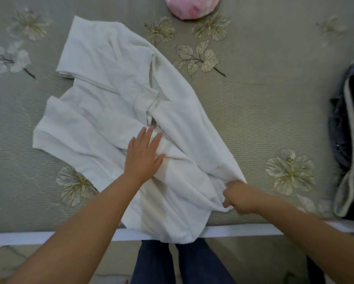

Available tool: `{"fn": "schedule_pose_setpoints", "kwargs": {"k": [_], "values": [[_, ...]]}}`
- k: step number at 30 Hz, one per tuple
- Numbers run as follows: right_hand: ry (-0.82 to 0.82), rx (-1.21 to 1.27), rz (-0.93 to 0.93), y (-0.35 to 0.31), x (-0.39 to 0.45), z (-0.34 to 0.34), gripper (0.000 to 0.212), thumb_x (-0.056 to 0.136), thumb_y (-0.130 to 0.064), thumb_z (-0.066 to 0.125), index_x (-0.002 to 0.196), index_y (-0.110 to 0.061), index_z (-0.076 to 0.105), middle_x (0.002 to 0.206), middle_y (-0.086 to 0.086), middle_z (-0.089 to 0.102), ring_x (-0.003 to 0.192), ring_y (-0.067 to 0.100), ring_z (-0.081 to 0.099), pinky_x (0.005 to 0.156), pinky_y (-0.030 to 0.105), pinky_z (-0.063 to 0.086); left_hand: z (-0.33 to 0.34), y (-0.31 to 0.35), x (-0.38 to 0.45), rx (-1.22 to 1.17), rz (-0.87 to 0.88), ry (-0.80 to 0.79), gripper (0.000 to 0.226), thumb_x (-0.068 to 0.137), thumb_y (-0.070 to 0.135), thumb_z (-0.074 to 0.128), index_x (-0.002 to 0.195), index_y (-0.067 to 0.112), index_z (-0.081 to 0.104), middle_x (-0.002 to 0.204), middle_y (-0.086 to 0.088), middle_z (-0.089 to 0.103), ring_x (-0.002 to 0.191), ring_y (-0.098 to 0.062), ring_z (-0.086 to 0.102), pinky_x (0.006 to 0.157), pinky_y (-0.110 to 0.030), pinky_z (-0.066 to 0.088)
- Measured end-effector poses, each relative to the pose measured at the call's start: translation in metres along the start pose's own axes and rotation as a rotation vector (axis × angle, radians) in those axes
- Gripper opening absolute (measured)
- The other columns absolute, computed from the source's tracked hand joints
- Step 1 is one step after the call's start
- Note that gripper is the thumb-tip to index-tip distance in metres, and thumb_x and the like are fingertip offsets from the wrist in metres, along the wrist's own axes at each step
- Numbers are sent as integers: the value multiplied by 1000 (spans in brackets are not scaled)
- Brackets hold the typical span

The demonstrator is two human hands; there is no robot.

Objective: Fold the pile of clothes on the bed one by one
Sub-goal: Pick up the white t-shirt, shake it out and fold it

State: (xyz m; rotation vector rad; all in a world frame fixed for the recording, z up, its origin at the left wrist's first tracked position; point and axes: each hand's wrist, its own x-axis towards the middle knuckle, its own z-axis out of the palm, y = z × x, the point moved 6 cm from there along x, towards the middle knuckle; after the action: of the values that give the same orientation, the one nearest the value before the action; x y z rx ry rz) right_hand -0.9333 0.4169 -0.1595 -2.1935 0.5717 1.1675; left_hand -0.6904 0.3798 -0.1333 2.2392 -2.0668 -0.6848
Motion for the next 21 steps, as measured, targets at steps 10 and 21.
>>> {"fn": "schedule_pose_setpoints", "kwargs": {"k": [10, 21], "values": [[827, 330, 195, 40, 6, -105, 45, 88, -24, 58, 129, -6, 51, 129, 19, 50, 122, 31, 44, 99, 35, 29, 57, 9, -16, 316, -54, -468, 27, 93, 17, 36, 114, 20, 53, 118, -3, 52, 116, -22, 46, 112, -48, 6], [1088, 778, 504, 61, 24, -110, 14, 87, -7, 53, 89, 4, 62, 86, 22, 65, 83, 34, 62, 76, 39, 42, 0, -16, 11, 95, -56, -574, 36, 95, 21, 40, 131, 14, 45, 135, -8, 46, 122, -25, 44, 98, -34, 37]]}}
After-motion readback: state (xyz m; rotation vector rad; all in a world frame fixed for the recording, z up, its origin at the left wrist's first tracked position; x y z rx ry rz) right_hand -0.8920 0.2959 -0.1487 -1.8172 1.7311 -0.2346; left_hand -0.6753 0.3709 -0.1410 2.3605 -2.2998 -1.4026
